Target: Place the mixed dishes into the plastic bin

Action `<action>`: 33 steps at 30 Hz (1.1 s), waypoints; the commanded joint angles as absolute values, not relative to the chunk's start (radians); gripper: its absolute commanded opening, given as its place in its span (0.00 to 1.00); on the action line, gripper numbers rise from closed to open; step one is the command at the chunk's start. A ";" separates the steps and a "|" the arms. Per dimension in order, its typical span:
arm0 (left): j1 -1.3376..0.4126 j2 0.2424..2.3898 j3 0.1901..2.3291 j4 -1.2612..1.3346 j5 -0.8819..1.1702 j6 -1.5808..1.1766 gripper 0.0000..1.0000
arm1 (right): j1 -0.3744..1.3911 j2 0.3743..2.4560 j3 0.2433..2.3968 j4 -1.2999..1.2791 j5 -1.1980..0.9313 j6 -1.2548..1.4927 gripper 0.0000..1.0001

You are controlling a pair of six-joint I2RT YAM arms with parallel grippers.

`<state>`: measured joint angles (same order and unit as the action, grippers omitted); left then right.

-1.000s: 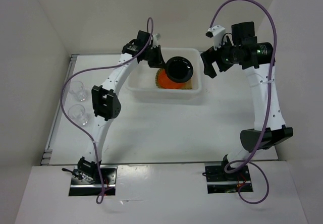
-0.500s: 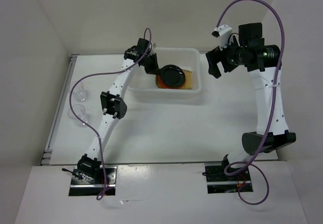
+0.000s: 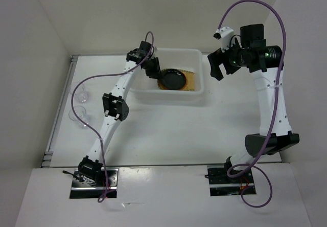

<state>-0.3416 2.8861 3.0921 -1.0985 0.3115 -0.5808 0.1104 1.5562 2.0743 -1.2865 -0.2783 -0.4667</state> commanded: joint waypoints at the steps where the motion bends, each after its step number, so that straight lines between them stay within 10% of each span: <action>1: -0.337 2.858 3.131 -1.078 0.311 -0.588 0.38 | 0.104 1.526 2.066 -1.285 -0.304 -0.477 0.96; 9: -0.339 2.660 3.131 -1.026 0.250 -0.626 1.00 | 0.104 1.535 2.066 -1.295 -0.336 -0.486 0.96; 20: -0.243 2.168 2.705 -1.283 -0.316 -0.645 1.00 | 0.104 1.545 2.066 -1.295 -0.413 -0.486 0.97; 27: 0.162 1.748 1.911 -0.905 -0.088 -0.617 1.00 | 0.104 1.563 2.066 -1.295 -0.445 -0.495 0.97; 33: 0.262 1.815 1.835 -0.842 0.071 -0.434 1.00 | 0.104 1.563 2.048 -1.295 -0.454 -0.495 0.97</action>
